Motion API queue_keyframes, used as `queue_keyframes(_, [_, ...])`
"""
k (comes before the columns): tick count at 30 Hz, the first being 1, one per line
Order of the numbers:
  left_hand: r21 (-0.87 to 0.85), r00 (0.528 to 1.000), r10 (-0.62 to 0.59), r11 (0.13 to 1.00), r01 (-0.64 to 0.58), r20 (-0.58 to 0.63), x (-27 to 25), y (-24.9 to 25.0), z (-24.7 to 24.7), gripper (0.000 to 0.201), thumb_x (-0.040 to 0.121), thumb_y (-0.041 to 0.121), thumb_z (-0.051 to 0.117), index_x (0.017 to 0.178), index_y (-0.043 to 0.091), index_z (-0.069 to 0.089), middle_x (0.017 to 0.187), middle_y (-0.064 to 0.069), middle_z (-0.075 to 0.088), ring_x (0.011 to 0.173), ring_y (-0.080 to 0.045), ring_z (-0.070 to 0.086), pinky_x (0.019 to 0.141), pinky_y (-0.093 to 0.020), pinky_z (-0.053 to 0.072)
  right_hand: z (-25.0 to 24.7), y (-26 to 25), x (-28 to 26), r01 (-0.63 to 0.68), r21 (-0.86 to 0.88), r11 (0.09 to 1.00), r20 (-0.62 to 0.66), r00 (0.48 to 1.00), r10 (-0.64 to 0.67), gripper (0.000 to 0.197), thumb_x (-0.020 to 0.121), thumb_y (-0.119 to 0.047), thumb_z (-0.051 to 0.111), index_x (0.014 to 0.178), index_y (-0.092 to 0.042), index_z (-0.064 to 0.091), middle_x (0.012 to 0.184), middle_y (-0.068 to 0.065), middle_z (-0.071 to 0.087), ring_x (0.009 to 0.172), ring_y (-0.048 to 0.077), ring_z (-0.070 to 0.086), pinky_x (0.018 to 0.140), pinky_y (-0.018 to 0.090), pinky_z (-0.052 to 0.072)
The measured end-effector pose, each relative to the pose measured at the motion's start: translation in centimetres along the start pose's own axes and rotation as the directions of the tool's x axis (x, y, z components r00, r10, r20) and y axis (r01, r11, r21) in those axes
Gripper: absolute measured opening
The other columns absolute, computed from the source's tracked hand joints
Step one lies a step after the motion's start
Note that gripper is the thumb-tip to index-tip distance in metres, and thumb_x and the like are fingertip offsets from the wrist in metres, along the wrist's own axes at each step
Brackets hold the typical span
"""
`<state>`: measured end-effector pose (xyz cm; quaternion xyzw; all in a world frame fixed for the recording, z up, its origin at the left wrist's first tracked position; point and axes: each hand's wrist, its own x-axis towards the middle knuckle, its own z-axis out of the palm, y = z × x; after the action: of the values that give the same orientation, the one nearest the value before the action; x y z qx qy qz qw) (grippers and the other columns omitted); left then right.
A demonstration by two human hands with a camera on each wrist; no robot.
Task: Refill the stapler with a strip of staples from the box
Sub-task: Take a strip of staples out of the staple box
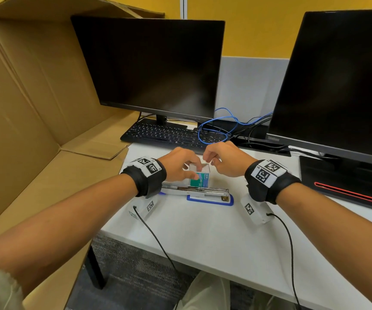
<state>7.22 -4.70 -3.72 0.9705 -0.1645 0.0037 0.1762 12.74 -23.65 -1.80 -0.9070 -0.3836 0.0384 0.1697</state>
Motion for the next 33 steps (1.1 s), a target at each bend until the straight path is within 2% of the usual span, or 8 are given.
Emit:
queue_keyframes(4, [0.158,0.996,0.056,0.985,-0.066,0.065,0.2,0.1,-0.1,0.035,0.090,0.033,0.063,0.123,0.023,0.066,0.120,-0.001,0.058,0.101,-0.016,0.056,0.083,-0.028,0.051,0.2,0.2,-0.3,-0.009,0.015,1.000,-0.026,1.000,0.009,0.036,0.082,0.007,0.056,0.111,-0.012,0.065,0.107,0.005,0.071,0.099,0.019,0.064,0.089,0.039,0.057])
queue_keyframes(8, [0.207,0.993,0.067,0.975,-0.086,0.097,0.5,0.3,-0.2,0.028,0.089,0.033,0.062,0.115,0.021,0.066,0.117,-0.003,0.059,0.095,-0.015,0.054,0.081,-0.030,0.050,0.2,0.2,-0.4,-0.006,0.022,1.000,-0.034,0.999,0.007,0.036,0.082,0.007,0.055,0.112,-0.010,0.065,0.107,0.006,0.071,0.098,0.021,0.066,0.088,0.039,0.058])
queue_keyframes(11, [0.152,0.994,0.075,0.985,-0.086,0.077,0.4,0.3,-0.2,0.022,0.087,0.030,0.066,0.106,0.021,0.059,0.111,-0.002,0.060,0.095,-0.019,0.059,0.082,-0.036,0.055,0.2,0.3,-0.4,0.000,0.025,1.000,-0.036,0.999,0.001,0.036,0.082,0.007,0.055,0.111,-0.010,0.066,0.105,0.006,0.072,0.097,0.021,0.066,0.087,0.039,0.058])
queue_keyframes(16, [-0.018,0.999,-0.020,1.000,0.020,0.031,0.3,0.1,-0.2,0.033,0.083,0.025,0.072,0.095,0.018,0.043,0.102,-0.004,0.066,0.094,-0.021,0.068,0.073,-0.039,0.061,0.4,0.2,-0.4,0.025,0.019,1.000,-0.069,0.997,-0.023,0.035,0.085,0.007,0.052,0.109,-0.013,0.067,0.112,0.007,0.069,0.102,0.022,0.063,0.086,0.035,0.055])
queue_keyframes(18, [-0.039,0.999,-0.035,0.999,0.035,0.000,0.1,0.0,-0.2,0.031,0.081,0.026,0.074,0.086,0.018,0.044,0.100,-0.005,0.067,0.096,-0.021,0.070,0.071,-0.037,0.062,0.3,-0.2,-0.5,0.059,0.005,0.998,-0.038,0.998,-0.059,0.042,0.083,0.009,0.048,0.110,-0.016,0.068,0.116,0.007,0.067,0.107,0.023,0.061,0.086,0.033,0.052])
queue_keyframes(21, [-0.050,0.998,-0.049,0.998,0.047,-0.038,-0.2,-0.2,0.0,0.032,0.081,0.025,0.075,0.074,0.016,0.044,0.095,-0.003,0.069,0.097,-0.019,0.070,0.070,-0.031,0.062,0.3,-1.1,-0.7,0.109,-0.026,0.994,0.082,0.991,-0.106,0.053,0.082,0.012,0.047,0.116,-0.023,0.069,0.130,0.007,0.058,0.120,0.024,0.051,0.099,0.041,0.047])
queue_keyframes(26, [-0.027,0.996,-0.055,0.998,0.053,-0.074,-0.1,-0.5,0.0,0.032,0.079,0.027,0.076,0.073,0.002,0.056,0.088,-0.004,0.069,0.090,-0.017,0.070,0.068,-0.028,0.060,0.4,-1.9,-0.5,0.120,-0.139,0.983,0.171,0.981,-0.095,0.048,0.085,0.006,0.054,0.119,-0.025,0.068,0.148,0.009,0.041,0.138,0.028,0.037,0.108,0.045,0.040])
queue_keyframes(33, [0.005,0.993,-0.072,0.997,0.073,-0.094,-0.2,-0.6,0.1,0.036,0.075,0.035,0.078,0.064,0.009,0.056,0.093,-0.001,0.070,0.087,-0.017,0.068,0.068,-0.031,0.060,-0.7,-0.9,-0.8,0.047,-0.133,0.990,-0.067,0.996,-0.056,0.032,0.078,-0.002,0.050,0.090,-0.021,0.073,0.116,0.001,0.064,0.110,0.021,0.058,0.091,0.044,0.053])
